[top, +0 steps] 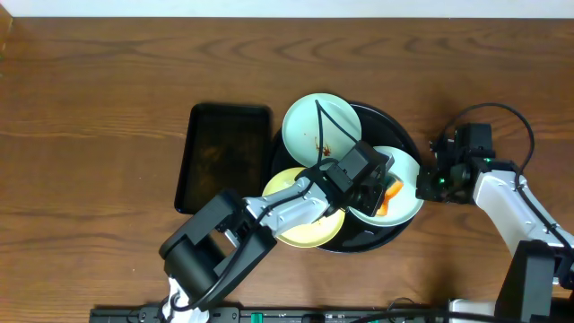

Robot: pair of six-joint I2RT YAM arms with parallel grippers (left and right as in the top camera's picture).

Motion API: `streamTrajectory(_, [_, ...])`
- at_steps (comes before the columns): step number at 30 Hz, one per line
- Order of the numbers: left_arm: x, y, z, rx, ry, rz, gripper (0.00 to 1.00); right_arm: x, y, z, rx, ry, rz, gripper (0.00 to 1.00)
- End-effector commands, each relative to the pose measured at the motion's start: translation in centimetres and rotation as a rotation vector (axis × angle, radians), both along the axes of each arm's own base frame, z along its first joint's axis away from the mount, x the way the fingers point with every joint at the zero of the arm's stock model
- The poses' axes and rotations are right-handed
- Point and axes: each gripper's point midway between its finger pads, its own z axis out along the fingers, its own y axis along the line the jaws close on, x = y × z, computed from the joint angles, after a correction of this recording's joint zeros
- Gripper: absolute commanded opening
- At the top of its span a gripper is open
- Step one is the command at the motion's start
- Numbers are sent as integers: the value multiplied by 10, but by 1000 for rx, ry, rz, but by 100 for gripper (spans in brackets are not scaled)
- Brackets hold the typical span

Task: Clean dirty plates on tray and stack at the side
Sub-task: 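Scrub the pale green plate with the sponge while the right gripper holds it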

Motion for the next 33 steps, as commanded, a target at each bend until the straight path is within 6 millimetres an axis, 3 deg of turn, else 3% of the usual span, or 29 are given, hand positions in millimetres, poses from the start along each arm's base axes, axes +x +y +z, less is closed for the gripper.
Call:
streamTrajectory(1, [24, 10, -9, 54, -54, 81, 7, -7, -6, -4, -28, 30, -7, 1])
streamTrajectory(5, [59, 24, -3, 61, -140, 183, 8, -8, -6, -4, -28, 33, -7, 1])
streamTrajectory(12, [78, 41, -4, 67, -117, 277, 8, -10, -6, -5, -27, 41, -6, 1])
streamTrajectory(14, [70, 42, -8, 68, -62, 277, 8, -10, -6, -5, -27, 41, -6, 1])
streamTrajectory(22, [-11, 12, -8, -19, 248, 55, 7, -10, -6, -5, -28, 39, -7, 1])
streamTrajectory(26, [-40, 20, -18, 56, 343, 28, 7, -10, -6, -5, -28, 40, -7, 1])
streamTrajectory(31, [-54, 36, -27, 138, 440, 81, 7, -10, -6, -5, -27, 40, -7, 1])
streamTrajectory(33, [-49, 37, -29, 146, 417, 94, 7, -10, -6, -5, -27, 40, -7, 1])
